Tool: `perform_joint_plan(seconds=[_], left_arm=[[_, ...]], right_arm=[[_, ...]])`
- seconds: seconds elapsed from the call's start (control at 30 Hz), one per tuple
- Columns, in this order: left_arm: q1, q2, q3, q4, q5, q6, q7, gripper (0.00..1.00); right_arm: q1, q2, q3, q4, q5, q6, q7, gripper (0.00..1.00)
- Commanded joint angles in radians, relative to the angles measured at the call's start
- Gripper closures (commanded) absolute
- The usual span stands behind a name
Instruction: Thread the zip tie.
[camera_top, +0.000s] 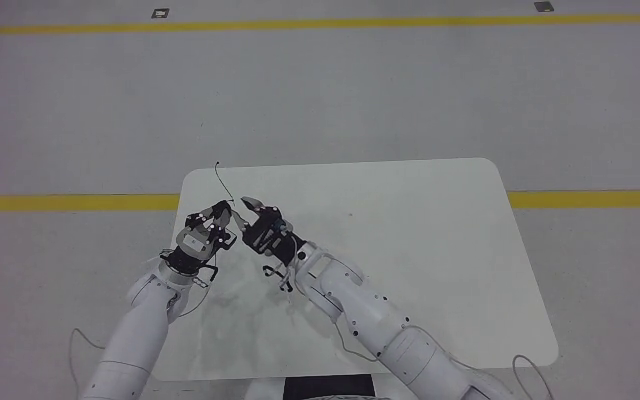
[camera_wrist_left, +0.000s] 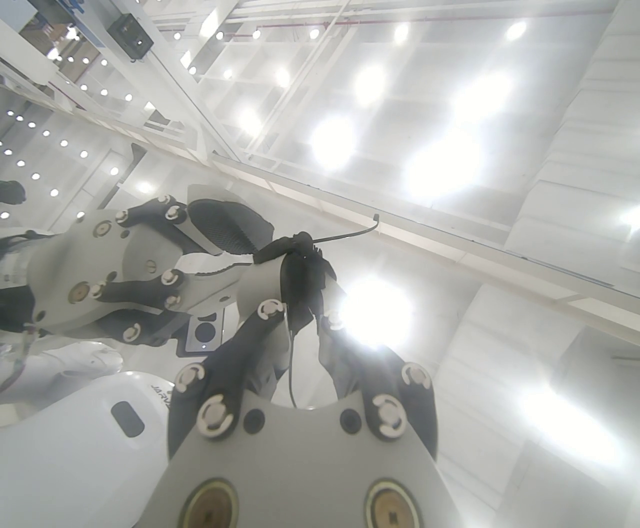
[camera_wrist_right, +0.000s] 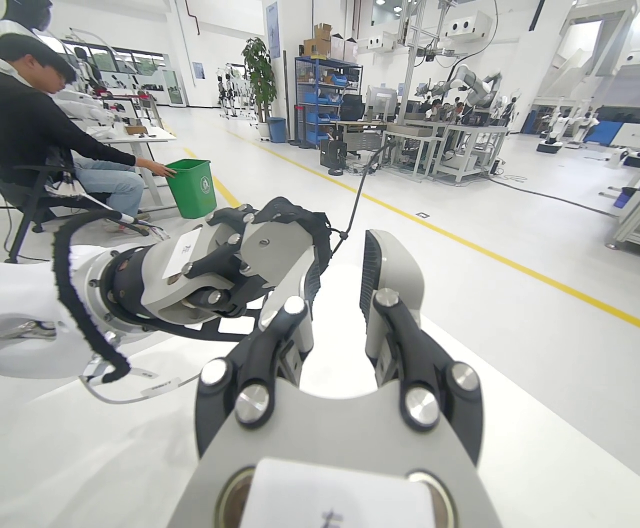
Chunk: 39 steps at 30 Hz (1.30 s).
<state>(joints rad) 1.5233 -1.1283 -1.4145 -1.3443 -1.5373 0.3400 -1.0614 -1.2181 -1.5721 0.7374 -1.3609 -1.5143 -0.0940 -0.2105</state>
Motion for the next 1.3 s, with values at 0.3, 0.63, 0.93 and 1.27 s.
perform_joint_plan(seconds=[0.3, 0.63, 0.93, 1.27], left_arm=[[0.0, 0.0, 0.0, 0.0, 0.0, 0.0, 0.0, 1.0], [0.0, 0.0, 0.0, 0.0, 0.0, 0.0, 0.0, 1.0], [0.0, 0.0, 0.0, 0.0, 0.0, 0.0, 0.0, 1.0], [0.0, 0.0, 0.0, 0.0, 0.0, 0.0, 0.0, 1.0]], right_arm=[[0.016, -0.009, -0.005, 0.02, 0.006, 0.001, -0.001, 0.83], [0.016, -0.013, -0.003, 0.026, 0.0, 0.008, 0.004, 0.98], [0.01, -0.013, 0.0, 0.024, -0.015, 0.011, 0.013, 1.0], [-0.019, -0.006, 0.016, 0.005, -0.033, 0.016, 0.029, 1.0]])
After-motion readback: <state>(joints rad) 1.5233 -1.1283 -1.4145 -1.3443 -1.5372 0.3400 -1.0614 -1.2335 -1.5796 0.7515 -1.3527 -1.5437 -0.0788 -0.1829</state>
